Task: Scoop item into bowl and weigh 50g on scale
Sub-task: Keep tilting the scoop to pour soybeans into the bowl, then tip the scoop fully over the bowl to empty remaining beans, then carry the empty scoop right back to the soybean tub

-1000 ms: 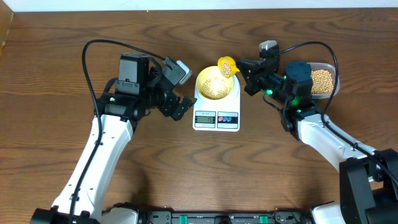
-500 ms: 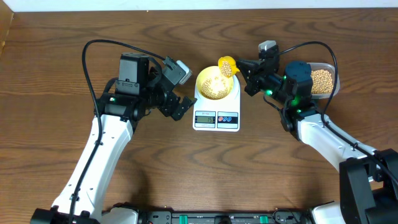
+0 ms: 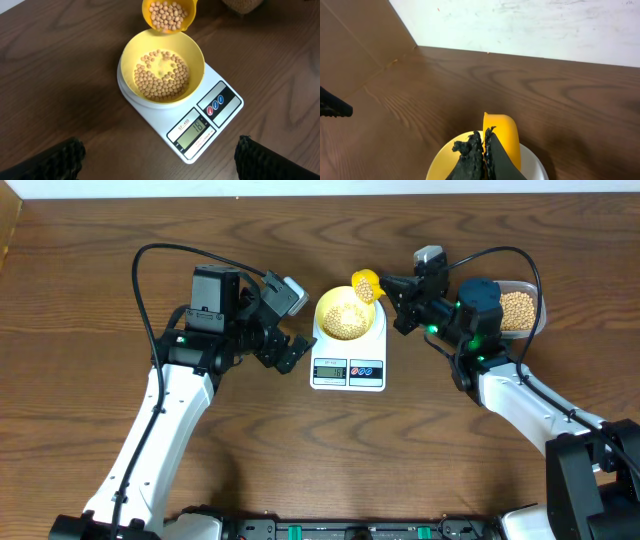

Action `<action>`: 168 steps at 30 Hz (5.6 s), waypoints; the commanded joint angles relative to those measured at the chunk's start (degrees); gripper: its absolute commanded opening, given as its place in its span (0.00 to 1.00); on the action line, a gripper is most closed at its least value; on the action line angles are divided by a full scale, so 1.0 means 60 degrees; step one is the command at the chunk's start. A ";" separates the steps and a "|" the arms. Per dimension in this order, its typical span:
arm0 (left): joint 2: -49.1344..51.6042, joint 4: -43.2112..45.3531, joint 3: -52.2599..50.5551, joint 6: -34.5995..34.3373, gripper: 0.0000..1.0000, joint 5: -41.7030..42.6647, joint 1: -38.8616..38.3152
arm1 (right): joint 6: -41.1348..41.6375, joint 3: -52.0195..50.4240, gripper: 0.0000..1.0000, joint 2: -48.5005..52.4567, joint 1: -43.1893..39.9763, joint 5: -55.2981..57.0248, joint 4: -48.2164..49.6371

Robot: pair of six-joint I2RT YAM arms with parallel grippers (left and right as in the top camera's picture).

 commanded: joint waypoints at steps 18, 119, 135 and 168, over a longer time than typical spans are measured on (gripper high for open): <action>-0.0106 0.0007 -0.0073 -0.0044 0.98 0.0149 0.0022 | -0.0816 0.0007 0.01 0.0066 0.0102 -0.0066 0.0015; -0.0106 0.0007 -0.0073 -0.0044 0.98 0.0149 0.0022 | -0.4452 0.0007 0.01 0.0062 0.0055 -0.2776 0.0532; -0.0106 0.0007 -0.0073 -0.0044 0.97 0.0149 0.0022 | -0.2018 0.0007 0.01 0.0062 -0.1344 -0.3319 0.1100; -0.0106 0.0007 -0.0073 -0.0044 0.98 0.0149 0.0022 | -0.0102 0.0011 0.01 -0.2331 -0.2739 0.0481 -0.2324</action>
